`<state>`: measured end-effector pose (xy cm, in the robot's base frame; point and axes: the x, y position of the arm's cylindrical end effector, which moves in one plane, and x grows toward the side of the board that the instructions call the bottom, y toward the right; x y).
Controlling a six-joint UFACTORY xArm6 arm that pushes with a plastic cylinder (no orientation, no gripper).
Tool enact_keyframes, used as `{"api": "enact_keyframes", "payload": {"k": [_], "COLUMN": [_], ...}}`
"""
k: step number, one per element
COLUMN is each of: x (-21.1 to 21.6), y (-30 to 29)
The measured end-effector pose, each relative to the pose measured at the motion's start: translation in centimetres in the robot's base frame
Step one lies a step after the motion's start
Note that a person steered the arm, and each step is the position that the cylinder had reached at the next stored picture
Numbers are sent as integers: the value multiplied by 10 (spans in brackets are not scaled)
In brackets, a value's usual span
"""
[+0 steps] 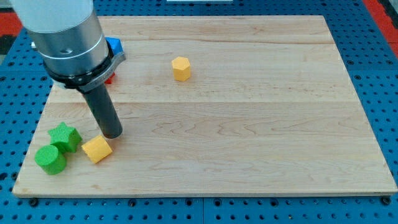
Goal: Move the hexagon into the heart
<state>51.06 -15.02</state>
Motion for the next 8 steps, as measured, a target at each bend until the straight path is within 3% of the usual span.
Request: {"api": "enact_keyframes", "payload": {"k": [1,2,3,5,7,8], "x": [-55,-144,-181,-77,-103,-56], "y": [81,187,150,70,44,1]}}
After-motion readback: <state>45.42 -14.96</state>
